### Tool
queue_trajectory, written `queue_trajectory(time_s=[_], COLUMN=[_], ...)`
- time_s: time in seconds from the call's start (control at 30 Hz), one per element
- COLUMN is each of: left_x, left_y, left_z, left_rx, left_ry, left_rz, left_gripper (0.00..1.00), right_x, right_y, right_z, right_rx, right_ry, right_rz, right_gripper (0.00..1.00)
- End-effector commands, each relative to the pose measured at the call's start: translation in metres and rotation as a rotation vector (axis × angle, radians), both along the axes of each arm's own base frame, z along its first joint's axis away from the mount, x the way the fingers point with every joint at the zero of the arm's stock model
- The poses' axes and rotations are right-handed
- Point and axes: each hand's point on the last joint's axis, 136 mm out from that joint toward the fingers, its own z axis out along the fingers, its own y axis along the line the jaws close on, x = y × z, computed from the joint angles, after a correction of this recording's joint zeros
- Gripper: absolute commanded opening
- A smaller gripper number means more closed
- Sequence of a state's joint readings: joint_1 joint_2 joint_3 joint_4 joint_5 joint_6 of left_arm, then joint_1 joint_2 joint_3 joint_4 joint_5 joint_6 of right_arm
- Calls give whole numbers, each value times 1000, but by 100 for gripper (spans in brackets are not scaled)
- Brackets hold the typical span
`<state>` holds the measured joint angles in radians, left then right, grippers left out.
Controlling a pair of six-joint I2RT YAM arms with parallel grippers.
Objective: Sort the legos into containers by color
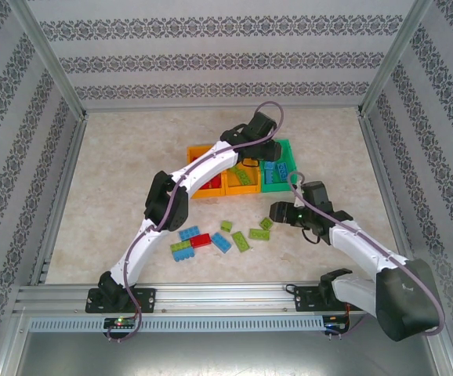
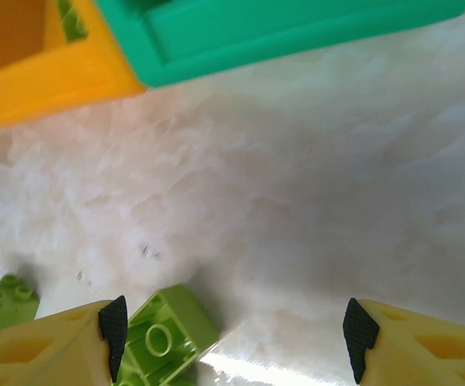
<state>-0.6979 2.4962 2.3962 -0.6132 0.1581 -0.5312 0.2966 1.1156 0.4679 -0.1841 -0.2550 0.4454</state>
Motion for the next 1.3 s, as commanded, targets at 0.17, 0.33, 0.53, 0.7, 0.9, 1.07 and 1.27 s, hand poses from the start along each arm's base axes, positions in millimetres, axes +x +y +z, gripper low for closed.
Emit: queue_trajectory(time_s=[0.17, 0.33, 0.53, 0.7, 0.9, 1.07, 1.27], left_x=[8, 1, -12, -27, -39, -47, -56], left_y=[1, 7, 23, 42, 69, 85, 102], left_z=[21, 35, 50, 46, 39, 36, 39], left_rx=[-44, -47, -53, -41, -37, -55, -57], left_ry=[-27, -35, -60, -59, -37, -28, -34], left_rz=[9, 8, 25, 49, 86, 114, 134], left_gripper=[62, 66, 68, 70, 70, 70, 70], right_x=[-6, -10, -12, -14, -17, -17, -14], right_y=[26, 32, 33, 41, 44, 45, 46], right_z=[-1, -7, -15, -20, -25, -29, -34], right_rx=[-63, -93, -163, -169, -185, -197, -218], right_ry=[25, 47, 56, 88, 102, 121, 133], right_rz=[78, 80, 109, 121, 124, 132, 131], right_gripper=[74, 74, 74, 74, 73, 71, 67])
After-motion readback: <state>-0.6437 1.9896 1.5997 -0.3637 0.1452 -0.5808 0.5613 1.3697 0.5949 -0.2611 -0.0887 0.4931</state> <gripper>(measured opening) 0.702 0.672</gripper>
